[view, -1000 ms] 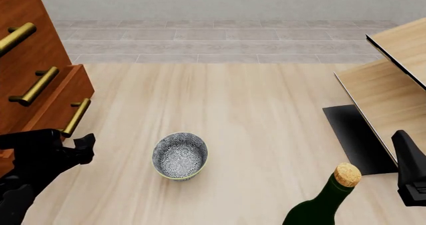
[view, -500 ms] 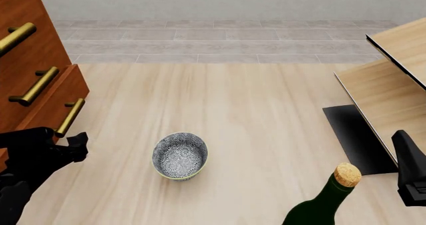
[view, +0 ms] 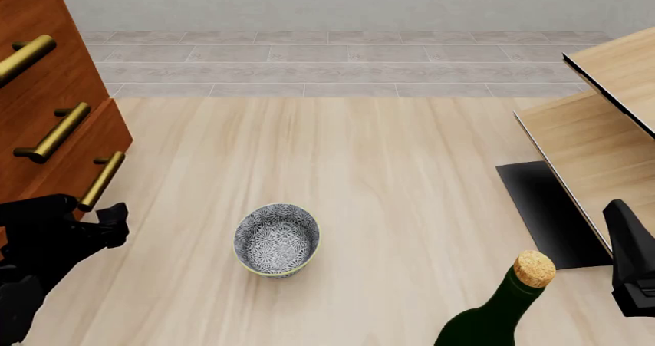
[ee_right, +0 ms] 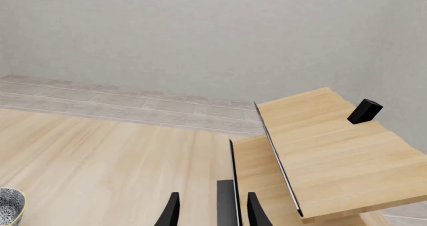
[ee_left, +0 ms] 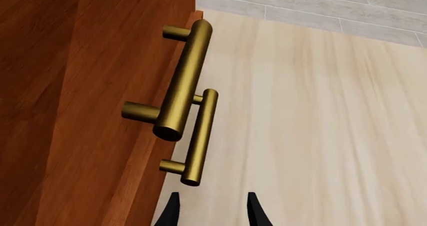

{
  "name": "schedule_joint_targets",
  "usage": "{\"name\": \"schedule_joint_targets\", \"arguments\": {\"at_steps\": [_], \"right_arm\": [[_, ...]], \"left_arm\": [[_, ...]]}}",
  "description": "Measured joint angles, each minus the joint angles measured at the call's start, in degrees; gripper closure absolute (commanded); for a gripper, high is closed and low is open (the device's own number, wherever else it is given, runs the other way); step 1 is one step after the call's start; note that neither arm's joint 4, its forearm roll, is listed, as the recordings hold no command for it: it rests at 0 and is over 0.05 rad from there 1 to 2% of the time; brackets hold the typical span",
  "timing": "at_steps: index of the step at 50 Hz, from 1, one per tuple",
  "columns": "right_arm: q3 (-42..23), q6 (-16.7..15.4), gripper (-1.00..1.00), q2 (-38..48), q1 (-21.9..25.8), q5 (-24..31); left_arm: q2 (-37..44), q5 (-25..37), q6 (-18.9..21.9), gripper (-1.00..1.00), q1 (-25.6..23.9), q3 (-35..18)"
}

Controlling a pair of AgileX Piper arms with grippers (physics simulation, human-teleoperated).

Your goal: Close the bottom drawer of the cabinet.

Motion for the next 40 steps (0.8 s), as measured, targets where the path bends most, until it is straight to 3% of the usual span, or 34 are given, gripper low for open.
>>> {"name": "schedule_joint_targets", "arguments": {"at_steps": [40], "right_arm": [[0.0, -0.4, -1.0, 0.0, 0.0, -0.4]], "left_arm": [[0.3, 1.5, 1.9, -1.0, 2.9, -1.3]]}}
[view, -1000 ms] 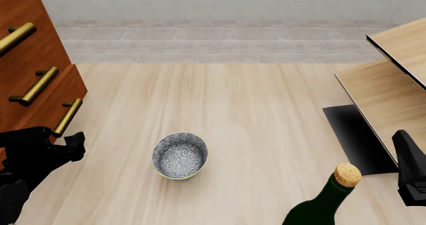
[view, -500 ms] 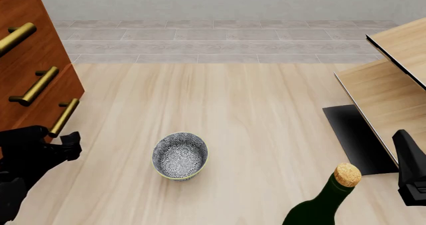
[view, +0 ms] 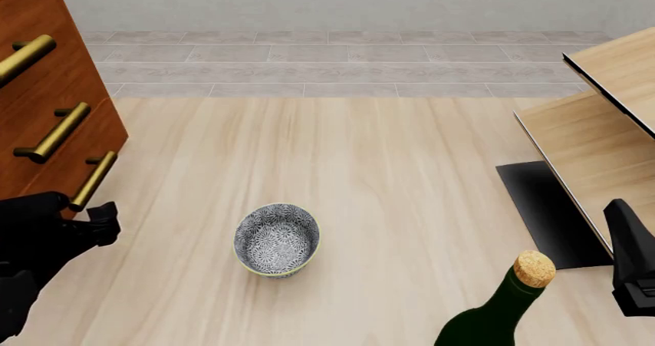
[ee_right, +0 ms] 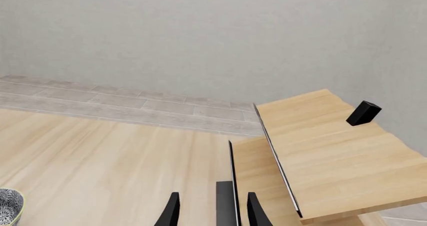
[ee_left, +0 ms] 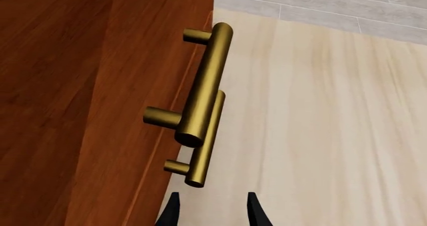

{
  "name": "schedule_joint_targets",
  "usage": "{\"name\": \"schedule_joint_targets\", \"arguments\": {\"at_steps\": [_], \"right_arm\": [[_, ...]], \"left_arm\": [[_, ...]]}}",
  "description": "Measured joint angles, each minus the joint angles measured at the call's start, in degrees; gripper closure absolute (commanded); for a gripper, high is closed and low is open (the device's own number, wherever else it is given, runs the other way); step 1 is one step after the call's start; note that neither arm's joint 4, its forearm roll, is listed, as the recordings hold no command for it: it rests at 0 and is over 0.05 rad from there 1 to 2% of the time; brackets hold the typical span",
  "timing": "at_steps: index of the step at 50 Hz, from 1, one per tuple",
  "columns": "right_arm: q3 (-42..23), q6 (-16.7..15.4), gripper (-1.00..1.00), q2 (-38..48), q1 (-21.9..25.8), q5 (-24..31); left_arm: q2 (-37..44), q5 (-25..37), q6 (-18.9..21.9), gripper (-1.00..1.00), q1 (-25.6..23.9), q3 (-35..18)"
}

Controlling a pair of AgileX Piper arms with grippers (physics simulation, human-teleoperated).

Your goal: Close the bottom drawer of the cabinet.

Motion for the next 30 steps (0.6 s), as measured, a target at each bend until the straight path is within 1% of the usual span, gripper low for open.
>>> {"name": "schedule_joint_targets", "arguments": {"at_steps": [30], "right_arm": [[0.0, 0.0, -1.0, 0.0, 0.0, 0.0]], "left_arm": [[0.2, 0.3, 1.5, -1.0, 0.7, -0.1]]}}
